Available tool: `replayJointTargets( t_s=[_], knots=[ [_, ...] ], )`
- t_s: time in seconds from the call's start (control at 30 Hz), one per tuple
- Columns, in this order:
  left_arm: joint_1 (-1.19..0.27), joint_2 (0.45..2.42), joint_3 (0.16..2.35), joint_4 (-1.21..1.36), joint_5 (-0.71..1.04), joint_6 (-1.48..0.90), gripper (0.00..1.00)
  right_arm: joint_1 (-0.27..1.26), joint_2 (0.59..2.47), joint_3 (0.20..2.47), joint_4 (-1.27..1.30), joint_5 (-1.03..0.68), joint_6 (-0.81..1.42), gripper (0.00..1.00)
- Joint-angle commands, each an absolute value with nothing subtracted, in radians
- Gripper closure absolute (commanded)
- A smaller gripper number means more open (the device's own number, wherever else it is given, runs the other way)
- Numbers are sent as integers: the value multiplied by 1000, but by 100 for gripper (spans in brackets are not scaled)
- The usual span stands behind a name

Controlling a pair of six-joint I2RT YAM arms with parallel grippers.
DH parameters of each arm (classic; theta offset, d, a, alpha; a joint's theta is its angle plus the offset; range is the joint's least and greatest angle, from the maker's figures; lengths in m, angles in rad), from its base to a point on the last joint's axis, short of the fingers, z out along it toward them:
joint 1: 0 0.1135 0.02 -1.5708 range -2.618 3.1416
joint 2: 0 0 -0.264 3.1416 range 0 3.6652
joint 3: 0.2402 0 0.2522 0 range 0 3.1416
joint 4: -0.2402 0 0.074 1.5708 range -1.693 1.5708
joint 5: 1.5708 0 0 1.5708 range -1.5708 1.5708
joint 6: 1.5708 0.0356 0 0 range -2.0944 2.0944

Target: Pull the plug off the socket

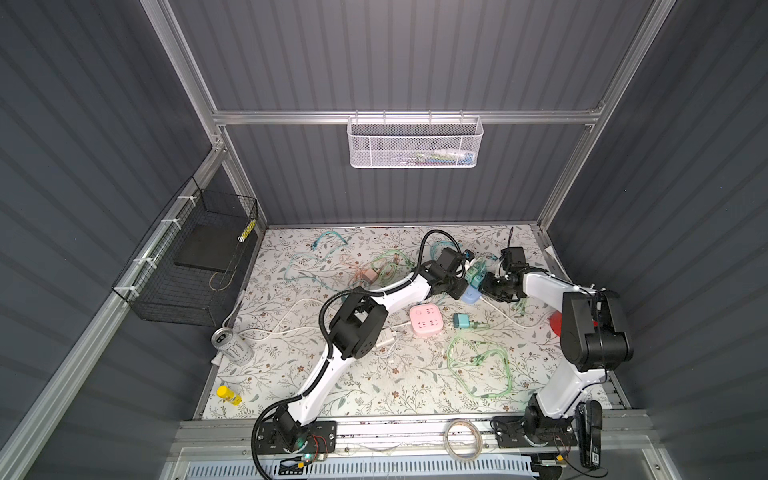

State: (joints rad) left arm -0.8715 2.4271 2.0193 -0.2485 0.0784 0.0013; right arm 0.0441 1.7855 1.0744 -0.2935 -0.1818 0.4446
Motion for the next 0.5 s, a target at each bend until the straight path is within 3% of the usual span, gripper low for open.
replayJointTargets(
  t_s=[0.0, 0.47],
  knots=[
    [-911, 2373, 2101, -301, 61, 100, 80, 46, 1814, 1075, -361, -129, 440, 68],
    [-892, 2401, 2145, -288, 146, 10, 80, 46, 1807, 1067, -368, -129, 436, 68]
  ],
)
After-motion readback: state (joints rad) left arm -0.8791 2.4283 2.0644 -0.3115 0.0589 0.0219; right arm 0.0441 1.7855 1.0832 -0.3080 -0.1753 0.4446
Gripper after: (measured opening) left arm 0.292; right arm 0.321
